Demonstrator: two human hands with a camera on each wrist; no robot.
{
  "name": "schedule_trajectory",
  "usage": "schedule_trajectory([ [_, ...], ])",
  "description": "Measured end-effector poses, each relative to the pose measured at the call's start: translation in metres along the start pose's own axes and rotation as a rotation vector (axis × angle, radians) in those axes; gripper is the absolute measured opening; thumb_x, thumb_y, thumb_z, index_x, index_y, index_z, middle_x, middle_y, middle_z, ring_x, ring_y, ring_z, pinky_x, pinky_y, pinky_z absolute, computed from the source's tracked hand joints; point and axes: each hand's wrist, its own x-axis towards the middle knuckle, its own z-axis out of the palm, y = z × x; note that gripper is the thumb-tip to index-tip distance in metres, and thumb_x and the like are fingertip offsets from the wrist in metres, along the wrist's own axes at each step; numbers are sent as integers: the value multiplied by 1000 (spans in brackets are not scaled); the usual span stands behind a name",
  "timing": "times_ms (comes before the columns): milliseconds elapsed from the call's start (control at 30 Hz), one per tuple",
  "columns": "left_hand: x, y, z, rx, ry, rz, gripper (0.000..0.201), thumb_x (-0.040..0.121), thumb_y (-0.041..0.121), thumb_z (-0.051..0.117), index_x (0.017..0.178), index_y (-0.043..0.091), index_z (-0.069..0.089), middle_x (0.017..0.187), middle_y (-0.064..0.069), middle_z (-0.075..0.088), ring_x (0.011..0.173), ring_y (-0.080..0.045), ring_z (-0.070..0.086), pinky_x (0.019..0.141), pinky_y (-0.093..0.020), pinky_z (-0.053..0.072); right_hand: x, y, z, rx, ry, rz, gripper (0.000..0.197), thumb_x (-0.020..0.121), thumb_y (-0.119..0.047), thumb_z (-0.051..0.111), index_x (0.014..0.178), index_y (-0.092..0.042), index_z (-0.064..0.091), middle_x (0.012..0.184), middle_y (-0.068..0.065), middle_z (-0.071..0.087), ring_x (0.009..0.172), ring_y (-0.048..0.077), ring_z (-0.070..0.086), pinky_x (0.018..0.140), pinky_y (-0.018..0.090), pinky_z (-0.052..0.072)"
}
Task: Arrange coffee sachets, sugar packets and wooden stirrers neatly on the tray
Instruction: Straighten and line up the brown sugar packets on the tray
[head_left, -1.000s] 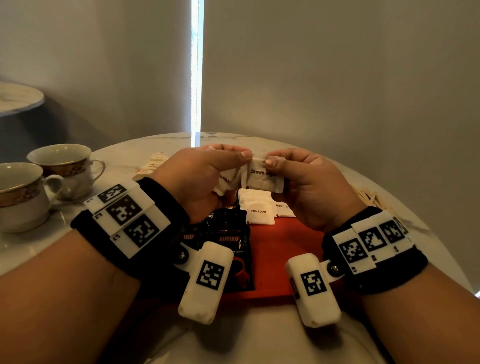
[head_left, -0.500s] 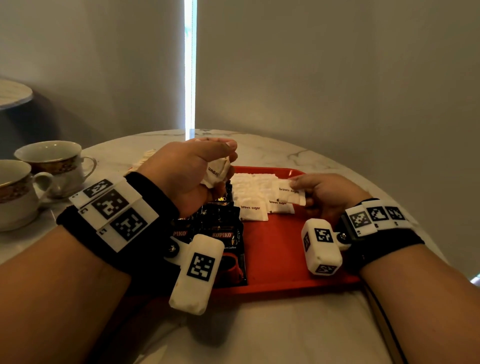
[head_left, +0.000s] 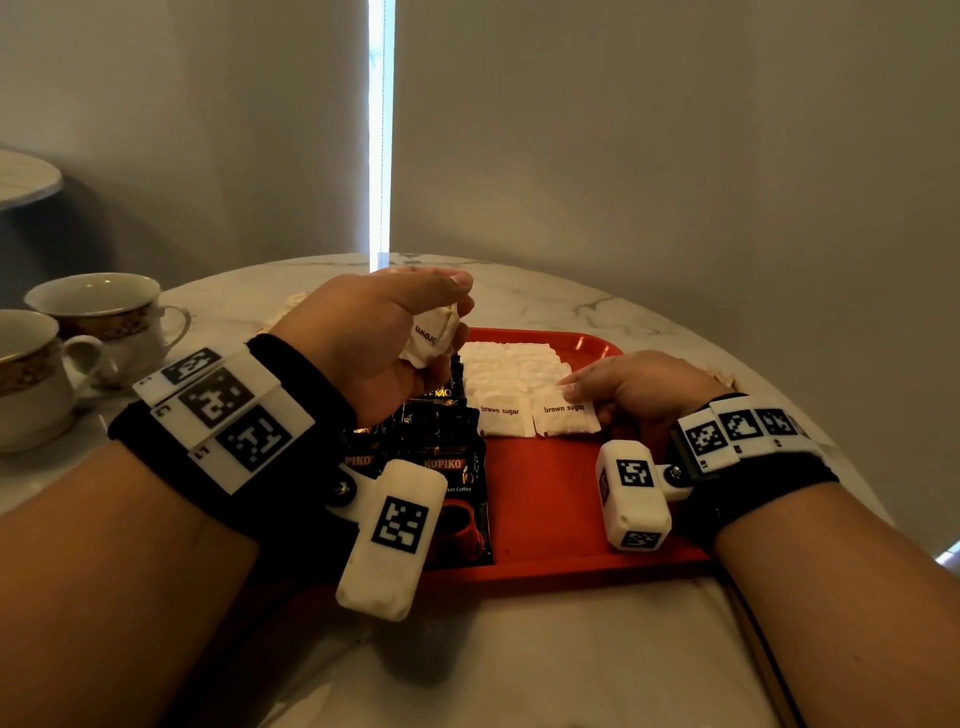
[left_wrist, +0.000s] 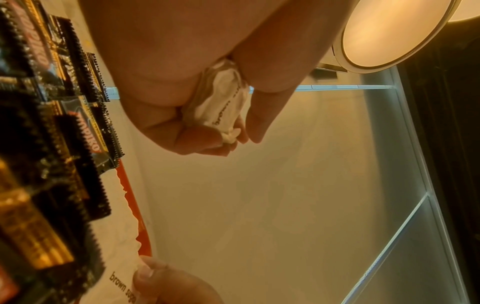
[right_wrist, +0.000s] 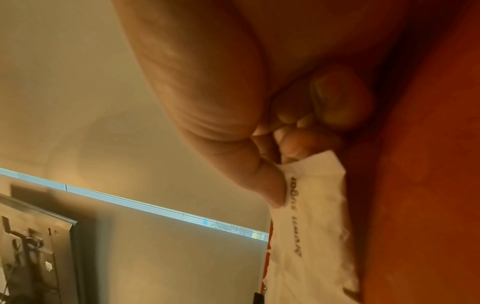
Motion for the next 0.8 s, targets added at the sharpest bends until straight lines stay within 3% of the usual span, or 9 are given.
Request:
schedule_trajectory([
  [133, -1, 0, 0, -3, 5, -8, 8, 92, 22, 68, 99, 18, 67, 96, -4, 65, 75, -17, 60, 55, -25, 47, 1, 0, 1, 2, 4, -13, 8, 83, -9, 76, 89, -12, 80, 100, 19, 75, 60, 16, 60, 60, 29, 51],
  [400, -2, 1, 1, -31, 8, -24, 8, 93, 15, 63, 97, 16, 70, 100, -7, 65, 76, -18, 61, 57, -27, 47, -3, -3, 0, -131, 20, -27, 10, 89, -13, 70, 95, -15, 78, 85, 11, 71, 61, 17, 57, 47, 25, 47],
  [567, -4, 2, 0, -56, 11, -21, 21, 93, 7, 52, 103, 14, 69, 98, -9, 63, 75, -18, 61, 58, -28, 48, -1, -2, 0, -16, 31, -24, 16, 90, 4, 62, 100, -5, 72, 73, 10, 67, 49, 12, 58, 46, 25, 48],
  [667, -4, 2, 0, -56, 14, -17, 25, 93, 5, 50, 106, 13, 69, 101, -10, 63, 75, -19, 61, 58, -29, 49, 1, 0, 0, 35, 49, -21, 17, 89, 6, 63, 101, -3, 71, 68, 8, 66, 50, 13, 59, 47, 27, 49],
  [800, -4, 2, 1, -76, 9, -23, 28, 93, 5, 47, 111, 12, 68, 105, -12, 62, 77, -21, 61, 55, -27, 52, 3, 0, 0, 69, 67, -20, 15, 89, 3, 65, 100, -3, 72, 79, 13, 69, 57, 17, 61, 52, 30, 50],
])
